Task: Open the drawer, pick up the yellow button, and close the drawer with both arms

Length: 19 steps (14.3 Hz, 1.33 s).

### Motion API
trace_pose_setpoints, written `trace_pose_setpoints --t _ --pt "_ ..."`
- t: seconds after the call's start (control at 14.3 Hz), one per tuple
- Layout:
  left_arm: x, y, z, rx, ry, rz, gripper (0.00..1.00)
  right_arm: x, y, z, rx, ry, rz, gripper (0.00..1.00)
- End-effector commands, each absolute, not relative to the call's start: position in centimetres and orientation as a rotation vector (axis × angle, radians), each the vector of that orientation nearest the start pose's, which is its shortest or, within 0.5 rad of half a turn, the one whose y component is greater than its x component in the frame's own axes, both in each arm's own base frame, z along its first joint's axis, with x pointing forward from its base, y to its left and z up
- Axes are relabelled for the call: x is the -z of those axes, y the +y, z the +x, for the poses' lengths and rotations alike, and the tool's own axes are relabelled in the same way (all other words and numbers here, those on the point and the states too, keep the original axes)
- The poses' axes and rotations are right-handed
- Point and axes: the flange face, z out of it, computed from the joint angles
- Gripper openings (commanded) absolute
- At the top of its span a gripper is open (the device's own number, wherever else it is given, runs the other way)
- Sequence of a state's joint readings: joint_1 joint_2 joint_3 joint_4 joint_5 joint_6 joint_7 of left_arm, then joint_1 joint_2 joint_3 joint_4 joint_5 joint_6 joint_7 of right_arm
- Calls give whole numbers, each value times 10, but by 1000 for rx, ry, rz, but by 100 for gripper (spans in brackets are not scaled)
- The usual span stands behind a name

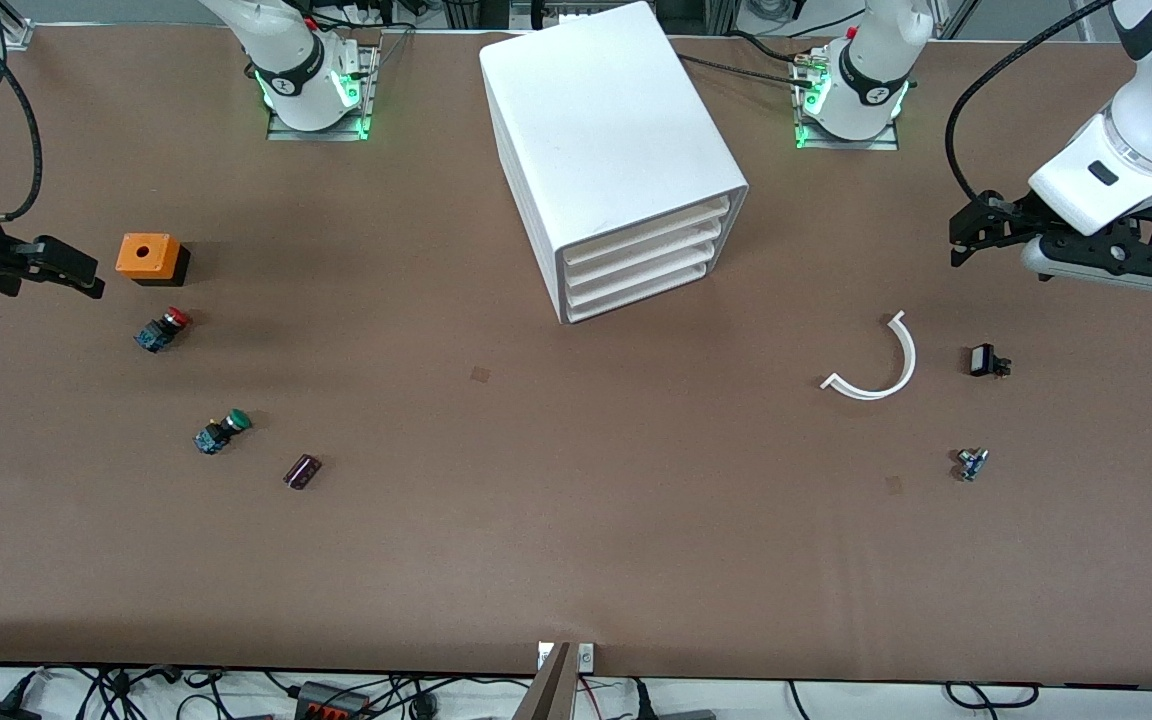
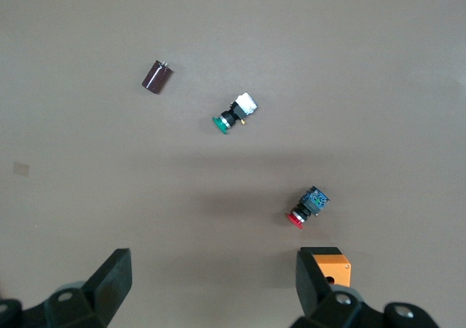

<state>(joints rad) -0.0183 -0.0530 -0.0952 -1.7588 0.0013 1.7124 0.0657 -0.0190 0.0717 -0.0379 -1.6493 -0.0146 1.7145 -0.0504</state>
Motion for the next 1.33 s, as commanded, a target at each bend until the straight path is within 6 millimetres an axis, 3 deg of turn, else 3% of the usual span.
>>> trace_pose_setpoints --t 0.0,0.07,0.21,0.42,0.56,0.63,0.77,0.84,0.98,1.12,1.26 --pt "-566 -75 544 -78 313 -3141 100 -558 -30 580 -6 -22 -3154 100" --pt "-551 -82 547 -148 323 -3158 100 -558 -28 581 -3 -24 -3154 100" --pt "-539 -93 536 -372 326 -3268 100 -555 -17 584 -3 -48 -3152 100" --pt "-496 -113 536 -823 352 -3380 100 -544 -1 594 -14 -57 -3099 100" --pt "-458 -123 549 -990 455 -3446 100 -532 26 603 -7 -126 -3106 100" --pt "-435 -129 557 -1065 603 -3556 100 -525 43 606 -17 -163 -3108 100" --pt "-383 -127 574 -1169 738 -3768 100 -511 65 611 -23 -195 -3107 100" --pt "-362 -135 580 -1181 779 -3884 100 -506 78 613 -16 -223 -3104 100" --pt "-327 -146 585 -1098 837 -3968 100 -505 99 612 1 -252 -3093 100" --pt "-295 -171 577 -1110 1057 -3991 100 -501 128 612 29 -259 -3089 100" --pt "-277 -184 561 -1173 1091 -4064 100 -497 163 614 72 -275 -3081 100"
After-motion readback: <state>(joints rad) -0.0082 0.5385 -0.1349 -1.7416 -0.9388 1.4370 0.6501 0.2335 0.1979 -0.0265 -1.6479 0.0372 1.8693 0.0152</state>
